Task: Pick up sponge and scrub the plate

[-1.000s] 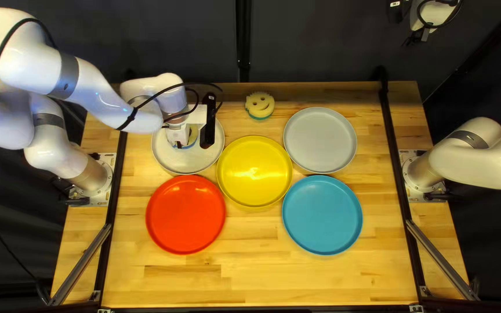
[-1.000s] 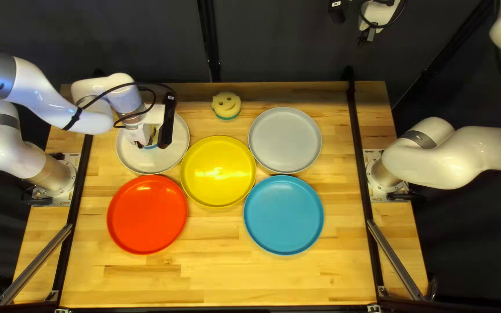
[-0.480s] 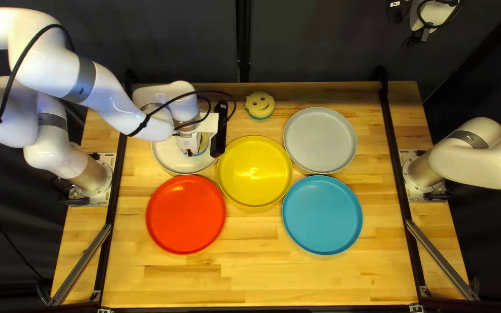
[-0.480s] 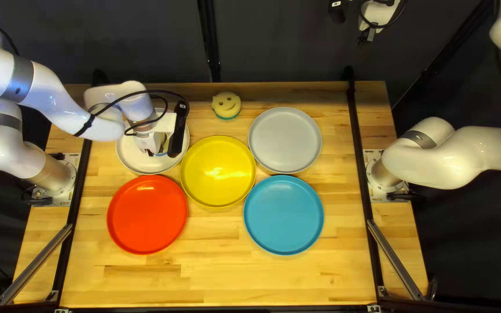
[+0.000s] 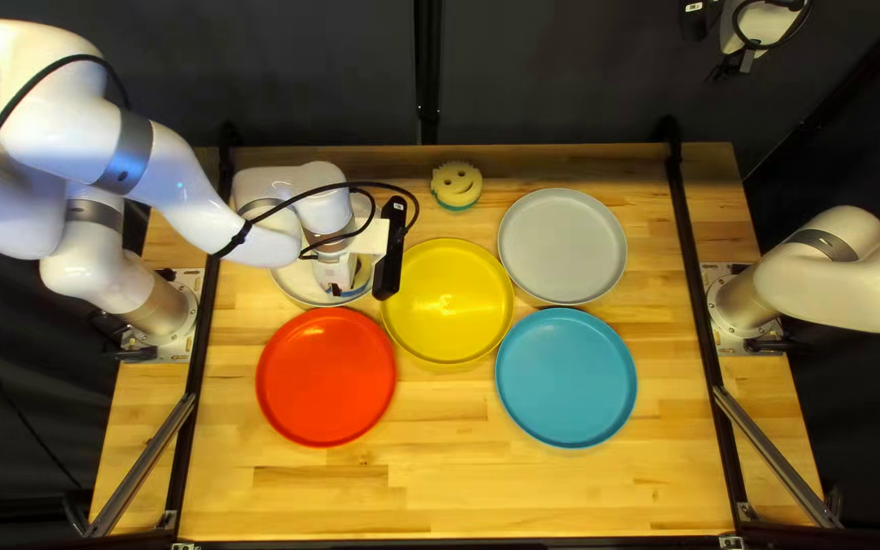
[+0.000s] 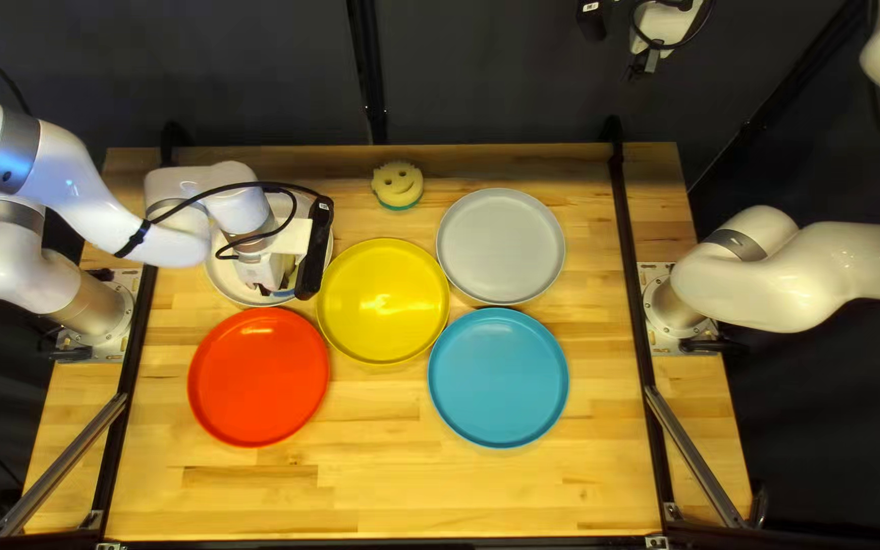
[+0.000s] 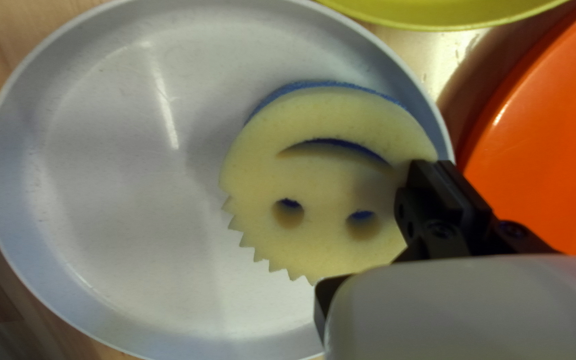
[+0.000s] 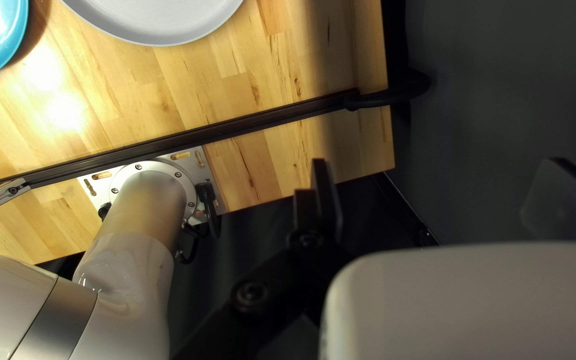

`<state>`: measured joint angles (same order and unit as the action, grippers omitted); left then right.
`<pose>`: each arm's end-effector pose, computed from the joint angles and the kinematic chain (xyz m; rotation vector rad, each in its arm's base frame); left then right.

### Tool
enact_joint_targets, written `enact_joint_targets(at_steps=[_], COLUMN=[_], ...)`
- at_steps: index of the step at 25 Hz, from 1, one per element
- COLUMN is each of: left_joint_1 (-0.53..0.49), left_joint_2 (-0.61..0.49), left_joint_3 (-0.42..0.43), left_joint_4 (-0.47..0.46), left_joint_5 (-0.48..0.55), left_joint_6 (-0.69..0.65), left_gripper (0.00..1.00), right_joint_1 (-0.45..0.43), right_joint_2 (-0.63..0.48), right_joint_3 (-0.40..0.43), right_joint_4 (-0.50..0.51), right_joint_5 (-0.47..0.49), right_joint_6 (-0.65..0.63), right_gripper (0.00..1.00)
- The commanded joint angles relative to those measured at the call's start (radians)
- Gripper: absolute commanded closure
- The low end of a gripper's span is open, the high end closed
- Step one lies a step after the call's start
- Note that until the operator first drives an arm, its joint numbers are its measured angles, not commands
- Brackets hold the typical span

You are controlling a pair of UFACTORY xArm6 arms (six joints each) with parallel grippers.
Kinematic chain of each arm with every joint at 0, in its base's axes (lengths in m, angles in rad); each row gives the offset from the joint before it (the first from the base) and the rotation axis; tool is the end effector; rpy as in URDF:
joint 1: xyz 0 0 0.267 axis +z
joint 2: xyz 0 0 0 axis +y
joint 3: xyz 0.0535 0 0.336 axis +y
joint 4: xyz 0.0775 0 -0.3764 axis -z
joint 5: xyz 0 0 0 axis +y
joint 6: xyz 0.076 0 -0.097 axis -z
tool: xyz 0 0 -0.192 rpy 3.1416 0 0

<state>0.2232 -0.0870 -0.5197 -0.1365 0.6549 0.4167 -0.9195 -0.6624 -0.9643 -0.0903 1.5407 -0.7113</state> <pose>0.3597 0.0655 0.0496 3.0473 -0.1268 -0.0311 0.1659 -0.2602 0.3830 3.0006 -0.3153 -0.0103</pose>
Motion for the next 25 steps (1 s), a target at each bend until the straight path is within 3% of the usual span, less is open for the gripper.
enact_joint_targets(at_steps=[1,9,25], left_joint_1=[0.070,0.137,-0.050], left_joint_2=[0.026,0.050,-0.103], left_joint_3=[-0.033,-0.072,0.103], left_joint_4=[0.007,0.014,-0.077], left_joint_5=[0.012,0.027,0.019], left_joint_6=[0.058,0.103,0.008], left_gripper=[1.00,1.00,1.00], right_joint_1=[0.000,0.000,0.000], right_joint_2=[0.000,0.000,0.000], right_joint_3=[0.000,0.000,0.000], right_joint_4=[0.000,0.000,0.000], right_joint_5=[0.000,0.000,0.000], right_joint_6=[0.000,0.000,0.000], right_gripper=[0.00,0.00,0.00])
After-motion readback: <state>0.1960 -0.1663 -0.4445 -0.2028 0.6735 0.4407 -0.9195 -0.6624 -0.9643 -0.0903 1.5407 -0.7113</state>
